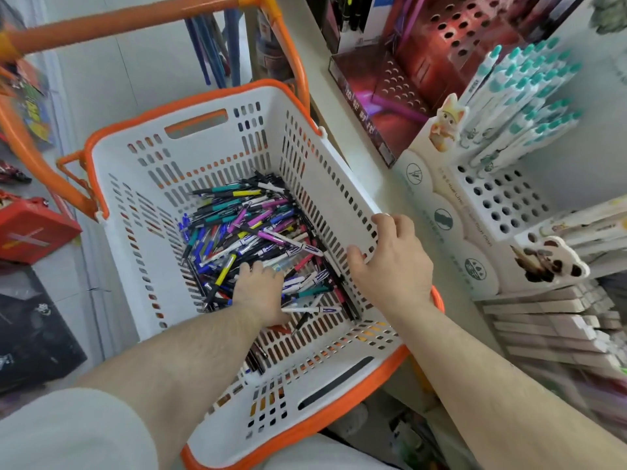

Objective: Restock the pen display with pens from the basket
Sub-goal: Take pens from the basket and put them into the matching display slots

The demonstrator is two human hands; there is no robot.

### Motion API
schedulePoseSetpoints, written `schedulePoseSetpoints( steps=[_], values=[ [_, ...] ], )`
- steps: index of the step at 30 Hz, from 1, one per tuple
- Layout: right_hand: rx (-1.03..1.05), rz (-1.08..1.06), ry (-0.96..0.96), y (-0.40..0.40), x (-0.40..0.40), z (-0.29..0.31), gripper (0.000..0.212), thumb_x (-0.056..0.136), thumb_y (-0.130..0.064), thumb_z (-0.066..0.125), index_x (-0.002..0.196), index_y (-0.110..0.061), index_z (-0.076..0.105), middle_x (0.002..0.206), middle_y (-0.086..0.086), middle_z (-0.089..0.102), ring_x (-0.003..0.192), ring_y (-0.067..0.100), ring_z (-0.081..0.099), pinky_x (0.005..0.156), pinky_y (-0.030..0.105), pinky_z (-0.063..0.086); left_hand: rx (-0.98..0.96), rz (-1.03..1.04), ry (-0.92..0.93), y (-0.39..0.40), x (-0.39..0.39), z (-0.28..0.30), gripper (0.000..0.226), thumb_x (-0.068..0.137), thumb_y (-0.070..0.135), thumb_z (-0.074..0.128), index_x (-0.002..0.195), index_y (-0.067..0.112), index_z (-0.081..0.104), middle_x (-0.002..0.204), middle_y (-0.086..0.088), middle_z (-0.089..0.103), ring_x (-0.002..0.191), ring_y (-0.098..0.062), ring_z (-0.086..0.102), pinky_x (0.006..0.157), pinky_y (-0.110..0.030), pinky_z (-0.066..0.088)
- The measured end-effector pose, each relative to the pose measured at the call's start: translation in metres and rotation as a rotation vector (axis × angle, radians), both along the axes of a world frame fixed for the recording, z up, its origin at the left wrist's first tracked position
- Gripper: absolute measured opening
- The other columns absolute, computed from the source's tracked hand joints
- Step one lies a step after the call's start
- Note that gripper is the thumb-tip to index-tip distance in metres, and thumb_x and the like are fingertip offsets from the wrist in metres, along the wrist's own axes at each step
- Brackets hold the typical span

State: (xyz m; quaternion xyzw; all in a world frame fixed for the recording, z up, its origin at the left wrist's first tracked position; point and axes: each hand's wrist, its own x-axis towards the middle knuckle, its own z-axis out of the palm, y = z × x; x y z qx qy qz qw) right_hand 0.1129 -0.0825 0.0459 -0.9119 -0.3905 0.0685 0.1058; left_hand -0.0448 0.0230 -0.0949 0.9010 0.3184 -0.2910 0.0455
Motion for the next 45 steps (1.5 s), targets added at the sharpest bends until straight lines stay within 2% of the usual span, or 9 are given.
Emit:
schedulePoseSetpoints(
  steps=[7,16,22,26,29,31,36,41,45],
  values=[
    [-0.014,-0.005,-0.022,0.001,-0.002,0.002,0.053,0.091,-0.046,0.055,0.135,-0.017,0.047,0.133,0.003,0.047,0.106,0.023,0.056,0.066,0.028,0.036,-0.285,0.011,0.073,0.004,-0.002,0.001,0.039,0.078,0.055,0.066,0.094,0.021,0.056,0.085,0.002,0.06,0.08,-0.02,0.059,0.071,-0.036,0.056],
    [-0.025,-0.011,-0.006,0.001,-0.003,0.004,0.053,0.093,-0.048,0.052,0.137,-0.019,0.045,0.136,0.001,0.045,0.111,0.023,0.055,0.068,0.029,0.037,-0.499,0.148,-0.023,0.027,0.008,0.034,0.026,0.092,0.03,0.063,0.103,0.009,0.052,0.08,-0.004,0.051,0.07,-0.019,0.05,0.06,-0.033,0.041],
    [-0.024,-0.016,0.006,0.001,-0.003,0.007,0.053,0.094,-0.049,0.051,0.137,-0.02,0.044,0.137,0.001,0.044,0.113,0.023,0.054,0.069,0.029,0.037,-0.698,0.643,-0.483,0.044,0.009,0.066,0.053,0.093,0.031,0.064,0.135,0.006,0.045,0.102,-0.01,0.065,0.079,-0.02,0.059,0.065,-0.029,0.044],
    [-0.001,-0.016,0.005,0.002,-0.004,0.006,0.051,0.092,-0.047,0.053,0.134,-0.018,0.047,0.134,0.002,0.048,0.107,0.025,0.057,0.068,0.031,0.042,-0.821,1.03,-0.796,0.055,0.007,0.077,0.016,0.088,0.02,0.068,0.086,0.016,0.053,0.087,-0.018,0.063,0.075,-0.029,0.059,0.084,-0.049,0.053],
    [0.028,-0.022,-0.005,0.002,-0.008,0.008,0.051,0.089,-0.043,0.06,0.131,-0.014,0.052,0.133,0.008,0.051,0.113,0.031,0.054,0.091,0.041,0.048,-0.92,1.257,-1.023,0.058,0.009,0.089,0.019,0.09,0.015,0.066,0.078,0.008,0.053,0.068,-0.011,0.052,0.055,-0.022,0.053,0.063,-0.039,0.053],
    [0.133,0.033,-0.021,0.0,-0.015,0.008,0.05,0.085,-0.036,0.068,0.127,-0.01,0.057,0.136,0.014,0.05,0.126,0.033,0.045,0.112,0.05,0.036,-1.042,1.398,-1.155,0.058,0.014,0.099,0.024,0.094,0.013,0.061,0.073,0.008,0.051,0.061,-0.006,0.045,0.044,-0.017,0.047,0.054,-0.03,0.047],
    [0.179,-0.016,0.544,0.004,-0.041,0.026,0.05,0.091,-0.044,0.064,0.134,-0.021,0.052,0.136,-0.005,0.054,0.116,0.004,0.045,0.095,0.025,0.037,-1.349,1.608,-1.299,0.049,0.023,0.119,0.03,0.097,0.016,0.056,0.068,0.013,0.047,0.058,0.0,0.041,0.044,-0.013,0.041,0.064,-0.032,0.042],
    [-0.004,-0.068,1.048,0.022,-0.043,0.03,0.076,0.08,-0.061,0.071,0.138,-0.02,0.046,0.121,-0.004,0.057,0.095,0.006,0.056,0.074,0.021,0.044,-1.419,1.624,-1.276,0.031,0.036,0.136,0.029,0.097,0.019,0.055,0.07,0.011,0.05,0.049,0.002,0.045,0.041,-0.011,0.044,0.062,-0.029,0.045],
    [-0.113,0.003,1.229,0.024,-0.04,0.027,0.05,0.077,-0.043,0.081,0.113,-0.016,0.059,0.099,0.01,0.065,0.082,0.018,0.058,0.072,0.028,0.052,-1.435,1.653,-1.243,0.026,0.039,0.134,0.034,0.093,0.027,0.06,0.064,0.011,0.053,0.053,-0.002,0.047,0.043,-0.015,0.049,0.061,-0.03,0.05]
  ],
)
